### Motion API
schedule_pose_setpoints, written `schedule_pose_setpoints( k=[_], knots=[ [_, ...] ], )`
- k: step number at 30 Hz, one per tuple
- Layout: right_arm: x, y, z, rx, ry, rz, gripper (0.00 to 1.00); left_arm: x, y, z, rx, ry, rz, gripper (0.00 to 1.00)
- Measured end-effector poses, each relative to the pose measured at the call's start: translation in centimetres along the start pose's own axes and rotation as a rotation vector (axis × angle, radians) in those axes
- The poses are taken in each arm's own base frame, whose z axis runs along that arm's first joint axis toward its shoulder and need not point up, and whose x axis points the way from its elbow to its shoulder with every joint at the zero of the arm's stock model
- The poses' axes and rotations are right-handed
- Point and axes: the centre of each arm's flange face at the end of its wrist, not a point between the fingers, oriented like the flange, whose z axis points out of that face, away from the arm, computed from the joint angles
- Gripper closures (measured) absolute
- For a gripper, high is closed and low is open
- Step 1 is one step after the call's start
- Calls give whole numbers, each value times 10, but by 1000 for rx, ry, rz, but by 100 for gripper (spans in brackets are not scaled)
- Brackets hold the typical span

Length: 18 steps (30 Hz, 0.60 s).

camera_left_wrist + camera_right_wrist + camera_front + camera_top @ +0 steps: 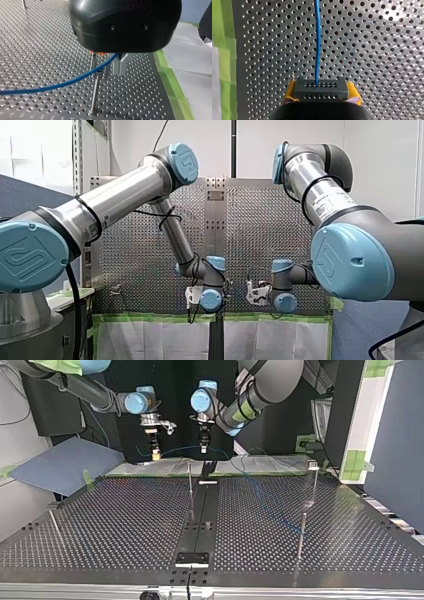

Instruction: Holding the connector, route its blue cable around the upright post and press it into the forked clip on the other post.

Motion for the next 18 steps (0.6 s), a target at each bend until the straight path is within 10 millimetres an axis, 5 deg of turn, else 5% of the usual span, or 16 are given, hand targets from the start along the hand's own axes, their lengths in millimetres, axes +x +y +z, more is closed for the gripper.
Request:
schedule_pose_setpoints(
  k=[6, 18],
  knots=[
    [3, 6, 10, -3, -1, 0, 100, 12, -5, 7, 2, 16, -5, 100],
    [7, 18, 23, -3, -1, -1, 100, 6, -10, 21, -1, -2, -26, 100]
  ],
)
